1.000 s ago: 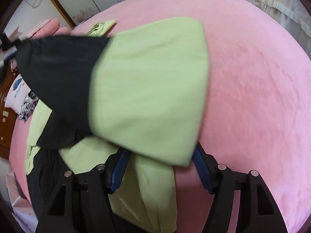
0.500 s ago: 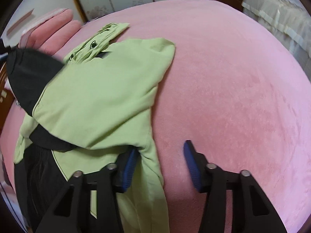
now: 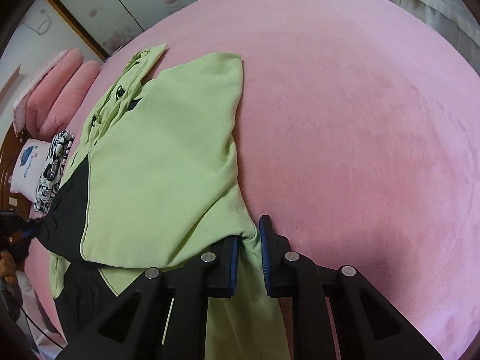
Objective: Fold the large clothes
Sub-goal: 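Fold the side edge inward with the right tool while the left tool releases the cuff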
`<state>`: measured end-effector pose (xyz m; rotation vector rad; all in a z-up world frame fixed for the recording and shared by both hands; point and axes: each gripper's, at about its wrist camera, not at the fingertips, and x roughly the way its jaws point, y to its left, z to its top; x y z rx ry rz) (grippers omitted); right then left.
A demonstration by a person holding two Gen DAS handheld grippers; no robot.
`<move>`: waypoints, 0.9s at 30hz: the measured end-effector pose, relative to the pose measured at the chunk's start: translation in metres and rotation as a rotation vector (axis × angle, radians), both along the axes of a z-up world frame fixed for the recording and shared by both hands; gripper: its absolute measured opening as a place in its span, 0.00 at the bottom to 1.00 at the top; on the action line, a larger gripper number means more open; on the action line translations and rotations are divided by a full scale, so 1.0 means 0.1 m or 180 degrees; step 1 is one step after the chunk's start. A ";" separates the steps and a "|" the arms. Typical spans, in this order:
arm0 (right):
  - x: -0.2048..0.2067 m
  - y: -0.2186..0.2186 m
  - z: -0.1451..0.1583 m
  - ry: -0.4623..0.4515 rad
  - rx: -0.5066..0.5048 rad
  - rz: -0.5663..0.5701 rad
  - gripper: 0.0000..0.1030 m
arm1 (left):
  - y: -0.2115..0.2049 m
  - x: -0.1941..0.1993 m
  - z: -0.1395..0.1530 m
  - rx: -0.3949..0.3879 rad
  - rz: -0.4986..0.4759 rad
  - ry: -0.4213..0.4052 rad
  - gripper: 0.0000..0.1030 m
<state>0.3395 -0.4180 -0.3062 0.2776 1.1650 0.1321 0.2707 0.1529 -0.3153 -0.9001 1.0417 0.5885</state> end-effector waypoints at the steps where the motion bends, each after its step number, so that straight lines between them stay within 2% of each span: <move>1: 0.02 0.01 -0.01 0.0011 -0.0008 -0.0001 0.13 | 0.02 -0.01 -0.07 -0.0028 -0.0011 0.0054 0.06; 3: 0.01 0.01 -0.02 0.0046 -0.0018 0.0003 0.13 | 0.06 -0.01 -0.16 -0.0042 -0.0021 0.0068 0.06; 6: 0.08 0.12 -0.04 0.0063 -0.0111 0.0110 0.13 | 0.08 0.07 -0.23 0.0087 -0.0143 0.0155 0.06; 10: -0.05 0.21 0.03 0.0096 -0.0425 0.0257 0.13 | 0.12 0.21 -0.31 0.0172 -0.0308 0.0324 0.07; 14: -0.19 0.25 0.14 0.0049 -0.0615 0.0183 0.13 | 0.11 0.24 -0.20 0.0192 -0.0359 0.0397 0.10; 17: -0.27 0.28 0.28 -0.0029 -0.0664 0.0051 0.13 | 0.02 0.25 -0.04 0.0485 -0.0548 0.0488 0.19; 20: -0.31 0.27 0.38 -0.0068 -0.0543 -0.0078 0.13 | -0.09 0.27 0.08 0.0932 -0.0817 0.0638 0.21; 23: -0.36 0.30 0.50 -0.0156 -0.0423 -0.0049 0.13 | -0.23 0.26 0.19 0.1154 -0.1128 0.0651 0.21; 25: -0.36 0.41 0.58 -0.0280 -0.0402 0.0086 0.13 | -0.37 0.23 0.26 0.1095 -0.1368 0.0509 0.21; 27: -0.33 0.60 0.63 -0.0335 -0.0281 0.0287 0.13 | -0.52 0.20 0.30 0.0873 -0.1597 0.0295 0.21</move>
